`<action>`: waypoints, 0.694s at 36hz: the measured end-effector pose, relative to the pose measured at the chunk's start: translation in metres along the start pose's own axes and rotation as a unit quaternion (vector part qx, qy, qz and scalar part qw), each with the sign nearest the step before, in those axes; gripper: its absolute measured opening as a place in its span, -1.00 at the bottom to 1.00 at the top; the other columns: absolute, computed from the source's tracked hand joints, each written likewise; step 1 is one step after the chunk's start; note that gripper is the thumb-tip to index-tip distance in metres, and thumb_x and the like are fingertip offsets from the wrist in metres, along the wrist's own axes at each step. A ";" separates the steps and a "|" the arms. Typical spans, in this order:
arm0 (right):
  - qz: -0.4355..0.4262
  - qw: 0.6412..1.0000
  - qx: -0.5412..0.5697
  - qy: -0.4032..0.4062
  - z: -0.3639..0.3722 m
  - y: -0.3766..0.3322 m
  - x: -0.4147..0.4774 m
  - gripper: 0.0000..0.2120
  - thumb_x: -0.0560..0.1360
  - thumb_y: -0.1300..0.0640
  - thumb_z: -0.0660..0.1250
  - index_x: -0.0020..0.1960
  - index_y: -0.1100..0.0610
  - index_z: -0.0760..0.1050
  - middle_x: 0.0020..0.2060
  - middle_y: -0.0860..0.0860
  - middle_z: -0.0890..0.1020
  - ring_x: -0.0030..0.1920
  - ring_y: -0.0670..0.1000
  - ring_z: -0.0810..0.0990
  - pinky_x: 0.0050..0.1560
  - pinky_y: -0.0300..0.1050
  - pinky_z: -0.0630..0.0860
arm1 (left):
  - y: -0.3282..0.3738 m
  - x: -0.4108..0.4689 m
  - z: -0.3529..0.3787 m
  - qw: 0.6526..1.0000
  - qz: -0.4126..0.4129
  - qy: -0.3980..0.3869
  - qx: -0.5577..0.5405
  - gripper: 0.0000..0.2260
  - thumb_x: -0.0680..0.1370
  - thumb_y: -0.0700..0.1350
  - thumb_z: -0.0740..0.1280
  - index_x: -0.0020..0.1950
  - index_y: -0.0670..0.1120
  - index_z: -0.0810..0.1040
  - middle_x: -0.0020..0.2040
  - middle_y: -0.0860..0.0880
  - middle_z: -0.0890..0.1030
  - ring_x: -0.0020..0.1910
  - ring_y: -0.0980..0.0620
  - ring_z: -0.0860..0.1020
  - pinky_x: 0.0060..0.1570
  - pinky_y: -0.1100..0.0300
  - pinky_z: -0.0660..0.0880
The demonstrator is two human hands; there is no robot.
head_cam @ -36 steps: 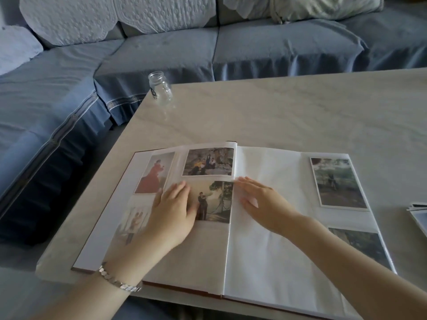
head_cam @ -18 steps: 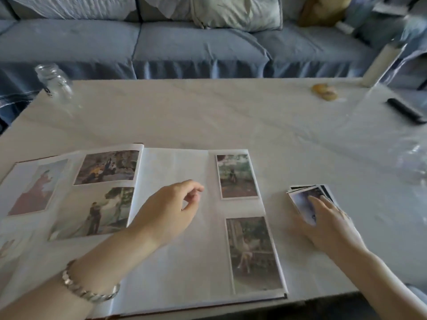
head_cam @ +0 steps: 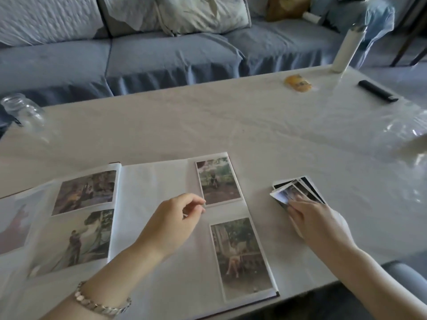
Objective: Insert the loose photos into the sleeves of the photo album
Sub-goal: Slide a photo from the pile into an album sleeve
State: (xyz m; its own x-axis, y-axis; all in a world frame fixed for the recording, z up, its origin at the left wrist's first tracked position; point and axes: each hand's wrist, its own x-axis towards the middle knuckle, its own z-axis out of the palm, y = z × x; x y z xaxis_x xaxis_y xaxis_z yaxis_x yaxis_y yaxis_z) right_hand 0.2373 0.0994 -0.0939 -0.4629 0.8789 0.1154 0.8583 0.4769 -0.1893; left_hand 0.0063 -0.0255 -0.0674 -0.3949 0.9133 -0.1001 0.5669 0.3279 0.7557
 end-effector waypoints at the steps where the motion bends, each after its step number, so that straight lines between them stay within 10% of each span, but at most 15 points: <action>1: -0.024 0.998 0.034 0.053 -0.002 -0.005 -0.001 -0.83 0.50 0.19 0.35 0.04 0.02 0.63 0.07 -0.04 0.65 -0.02 0.02 0.66 -0.28 -0.23 0.49 | 0.004 0.001 0.002 0.999 -0.012 -0.009 -0.040 -0.79 0.56 -0.17 0.28 -0.16 0.14 0.54 -0.19 0.14 0.66 -0.16 0.22 0.60 -0.11 0.37 0.49; 4: -0.124 0.966 0.144 0.175 -0.005 -0.031 -0.006 -0.75 0.40 0.23 0.37 0.05 0.05 0.65 -0.02 0.02 0.68 -0.02 0.02 0.66 -0.13 -0.01 0.60 | 0.018 0.001 0.008 0.975 -0.060 -0.063 -0.202 -0.91 0.54 -0.07 0.30 -0.11 0.00 0.59 -0.15 0.03 0.69 -0.13 0.12 0.65 -0.10 0.24 0.56; 8: -0.240 0.935 0.224 0.134 -0.009 -0.077 -0.010 -0.74 0.48 0.13 0.27 0.14 0.07 0.58 0.07 -0.02 0.64 0.10 -0.04 0.60 0.11 -0.10 0.55 | 0.027 -0.002 0.011 0.941 -0.092 -0.111 -0.306 -0.65 0.40 0.11 0.28 0.00 -0.11 0.60 -0.08 -0.07 0.69 -0.06 0.03 0.66 0.01 0.10 0.58; 12: -0.298 0.909 0.290 0.044 -0.009 -0.112 -0.010 -0.74 0.51 0.03 0.23 0.01 0.10 0.65 0.02 -0.02 0.67 0.02 -0.03 0.61 -0.02 -0.19 0.52 | 0.011 -0.003 0.001 0.963 -0.083 0.001 -0.257 -0.85 0.57 -0.12 0.29 -0.11 -0.15 0.61 -0.21 -0.14 0.66 -0.20 -0.03 0.65 -0.08 0.06 0.61; 15: -0.238 0.912 0.332 0.041 -0.011 -0.123 -0.004 -0.70 0.46 -0.02 0.26 0.07 0.08 0.62 0.13 -0.03 0.62 0.07 -0.04 0.57 0.04 -0.23 0.49 | -0.009 -0.002 -0.018 0.985 -0.044 0.039 -0.159 -0.63 0.38 0.14 0.33 -0.18 -0.19 0.56 -0.29 -0.22 0.57 -0.27 -0.19 0.54 -0.11 0.00 0.52; 19: -0.208 0.937 0.281 -0.022 -0.021 -0.133 0.011 -0.50 0.46 0.03 0.36 0.37 0.06 0.40 0.36 -0.02 0.40 0.36 0.00 0.31 0.36 -0.15 0.24 | -0.019 -0.011 -0.048 0.999 -0.008 -0.018 -0.042 -0.77 0.47 0.01 0.39 -0.37 0.00 0.52 -0.48 0.09 0.51 -0.46 0.21 0.41 -0.39 0.32 0.28; 25: -0.217 0.914 0.306 -0.157 -0.028 -0.161 0.020 -0.92 0.45 0.09 0.41 -0.07 0.02 0.65 -0.36 -0.23 0.56 -0.28 -0.33 0.48 -0.20 -0.45 0.37 | -0.038 -0.025 -0.085 0.998 -0.007 -0.060 -0.022 -0.69 0.33 0.18 0.46 -0.10 -0.01 0.66 -0.16 -0.02 0.68 -0.13 0.02 0.65 -0.02 -0.02 0.57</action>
State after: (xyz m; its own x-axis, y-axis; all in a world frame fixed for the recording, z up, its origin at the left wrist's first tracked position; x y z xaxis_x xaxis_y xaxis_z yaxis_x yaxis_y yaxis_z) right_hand 0.0964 0.0401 -0.0335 -0.8534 0.5195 0.0422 0.3389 0.6146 -0.7124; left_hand -0.0664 -0.0815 -0.0384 -0.3117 0.9317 -0.1867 0.5282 0.3332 0.7810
